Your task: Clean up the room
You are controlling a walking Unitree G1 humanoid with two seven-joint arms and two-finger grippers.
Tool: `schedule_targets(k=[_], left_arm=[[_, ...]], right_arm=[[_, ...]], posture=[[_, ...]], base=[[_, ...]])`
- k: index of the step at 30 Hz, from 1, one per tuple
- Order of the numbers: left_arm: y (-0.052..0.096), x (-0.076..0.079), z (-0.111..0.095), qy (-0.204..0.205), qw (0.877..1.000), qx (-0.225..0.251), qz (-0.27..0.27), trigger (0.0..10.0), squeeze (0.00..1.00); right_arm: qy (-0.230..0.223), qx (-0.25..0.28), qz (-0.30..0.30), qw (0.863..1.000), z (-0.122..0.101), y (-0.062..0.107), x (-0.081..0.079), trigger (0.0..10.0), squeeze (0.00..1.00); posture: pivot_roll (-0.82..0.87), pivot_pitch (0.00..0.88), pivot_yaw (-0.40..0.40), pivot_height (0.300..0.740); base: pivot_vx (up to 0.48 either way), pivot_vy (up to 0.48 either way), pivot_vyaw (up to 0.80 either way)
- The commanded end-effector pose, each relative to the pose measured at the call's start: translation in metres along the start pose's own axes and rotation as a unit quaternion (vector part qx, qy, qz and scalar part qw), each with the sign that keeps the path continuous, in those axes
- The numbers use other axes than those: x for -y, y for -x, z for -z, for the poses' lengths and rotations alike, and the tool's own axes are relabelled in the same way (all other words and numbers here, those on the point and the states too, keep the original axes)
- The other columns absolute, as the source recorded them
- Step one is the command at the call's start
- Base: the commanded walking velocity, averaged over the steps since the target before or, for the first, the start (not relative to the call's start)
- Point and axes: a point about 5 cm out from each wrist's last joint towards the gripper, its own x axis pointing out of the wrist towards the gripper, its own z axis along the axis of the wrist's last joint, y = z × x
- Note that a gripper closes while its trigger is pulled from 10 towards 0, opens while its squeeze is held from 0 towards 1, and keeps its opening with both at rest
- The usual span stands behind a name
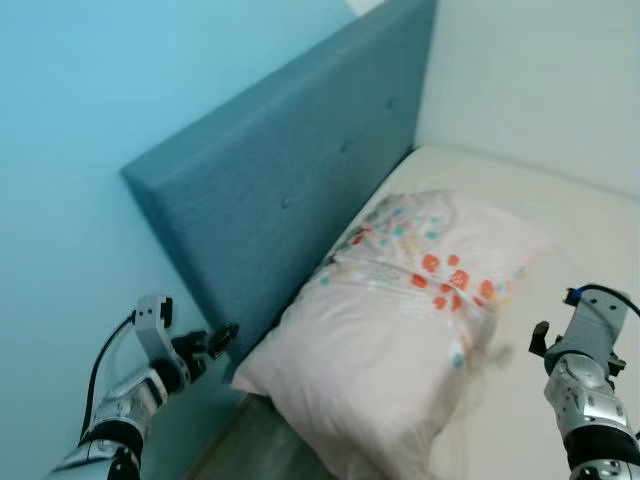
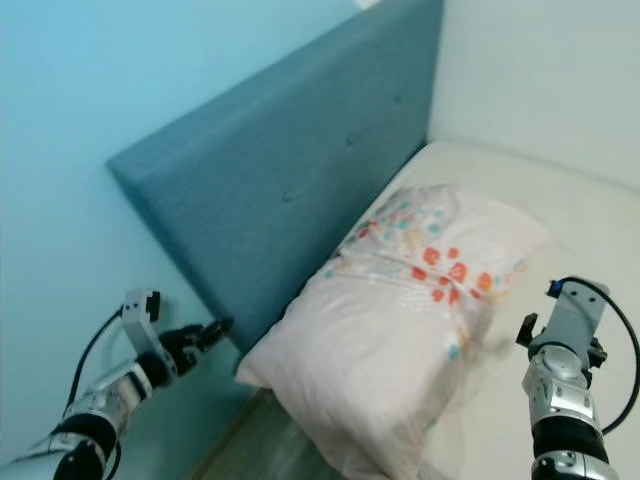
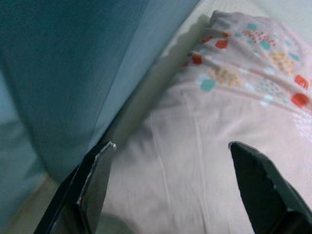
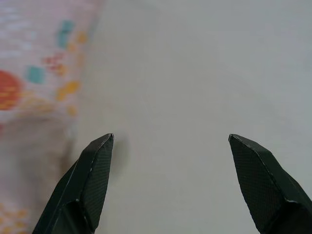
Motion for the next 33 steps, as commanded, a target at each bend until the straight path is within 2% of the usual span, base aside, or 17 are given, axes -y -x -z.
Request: schedule_targets(k=[1, 8, 11, 12, 13, 15, 16, 17, 21, 28, 31, 33], left_arm=[[-0.002, 0.001, 0.003, -0.015, 1.0, -0.004, -0.022, 10.0, 0.0], [-0.015, 0.019, 0.003, -0.05, 0.999, -0.009, 0.0, 10.0, 0.0], [-0.016, 0.021, 0.004, -0.056, 0.998, -0.012, -0.001, 10.0, 0.0], [-0.016, 0.021, 0.007, -0.075, 0.997, -0.023, -0.006, 10.0, 0.0], [-0.016, 0.021, 0.007, -0.075, 0.997, -0.023, -0.006, 10.0, 0.0], [-0.015, 0.018, 0.011, -0.101, 0.994, -0.037, -0.026, 10.0, 0.0], [-0.015, 0.018, 0.011, -0.101, 0.994, -0.037, -0.026, 10.0, 0.0], [-0.014, 0.014, 0.011, -0.115, 0.991, -0.043, -0.058, 10.0, 0.0], [-0.012, 0.01, 0.012, -0.117, 0.989, -0.047, -0.083, 10.0, 0.0], [-0.004, -0.001, 0.021, -0.145, 0.976, -0.072, -0.149, 10.0, 0.0], [-0.003, -0.002, 0.022, -0.147, 0.974, -0.074, -0.154, 10.0, 0.0], [0.0, -0.007, 0.022, -0.172, 0.965, -0.086, -0.18, 10.0, 0.0]], right_arm=[[0.011, -0.035, -0.011, 0.999, 0.023, 0.005, -0.007, 10.0, 0.0], [0.018, -0.052, -0.045, 0.997, 0.034, 0.011, -0.026, 10.0, 0.0], [0.018, -0.052, -0.049, 0.997, 0.035, 0.011, -0.028, 10.0, 0.0], [0.019, -0.052, -0.051, 0.997, 0.034, 0.011, -0.028, 10.0, 0.0], [0.019, -0.052, -0.051, 0.997, 0.034, 0.011, -0.028, 10.0, 0.0], [0.021, -0.049, -0.055, 0.997, 0.032, 0.011, -0.03, 10.0, 0.0], [0.021, -0.049, -0.055, 0.997, 0.032, 0.011, -0.03, 10.0, 0.0], [0.021, -0.043, -0.061, 0.997, 0.03, 0.01, -0.03, 10.0, 0.0], [0.02, -0.039, -0.065, 0.997, 0.028, 0.01, -0.031, 10.0, 0.0], [0.025, -0.022, -0.086, 0.996, 0.019, 0.01, -0.041, 10.0, 0.0], [0.025, -0.021, -0.087, 0.996, 0.018, 0.01, -0.041, 10.0, 0.0], [0.029, -0.005, -0.094, 0.995, 0.012, 0.009, -0.043, 10.0, 0.0]], posture=[[-0.07, 0.157, 0.104, 0.74], [-0.08, 0.152, 0.1, 0.74], [-0.08, 0.152, 0.1, 0.74], [-0.08, 0.15, 0.1, 0.74], [-0.08, 0.15, 0.1, 0.74], [-0.08, 0.154, 0.1, 0.74], [-0.08, 0.154, 0.1, 0.74], [-0.09, 0.158, 0.095, 0.74], [-0.09, 0.155, 0.095, 0.74], [-0.09, 0.134, 0.089, 0.74], [-0.09, 0.134, 0.089, 0.74], [-0.09, 0.131, 0.088, 0.74]], base=[[0.0, 0.0, -0.73], [0.0, 0.0, -0.73], [0.0, 0.0, -0.73], [0.0, 0.0, -0.73], [0.0, 0.0, -0.73], [0.0, 0.0, -0.73], [0.0, 0.0, -0.73], [0.0, 0.0, -0.73], [0.0, 0.0, -0.73], [0.0, 0.0, -0.72], [0.0, 0.0, -0.71], [0.0, 0.0, -0.7]])
